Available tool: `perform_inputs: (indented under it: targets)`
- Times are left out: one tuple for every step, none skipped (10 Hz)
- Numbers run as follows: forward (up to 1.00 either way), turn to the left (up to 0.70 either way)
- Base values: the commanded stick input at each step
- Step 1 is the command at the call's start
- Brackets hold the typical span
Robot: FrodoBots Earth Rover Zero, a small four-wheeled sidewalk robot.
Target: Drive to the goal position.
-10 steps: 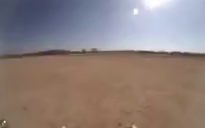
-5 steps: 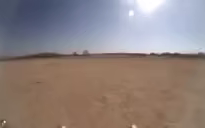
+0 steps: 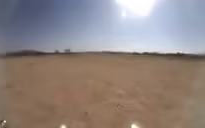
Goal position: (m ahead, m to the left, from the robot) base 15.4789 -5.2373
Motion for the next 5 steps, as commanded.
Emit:
perform_inputs:
  targets:
    - [1.0, 0.0]
    - [1.0, 0.0]
    - [1.0, 0.0]
    - [1.0, 0.0]
    - [1.0, 0.0]
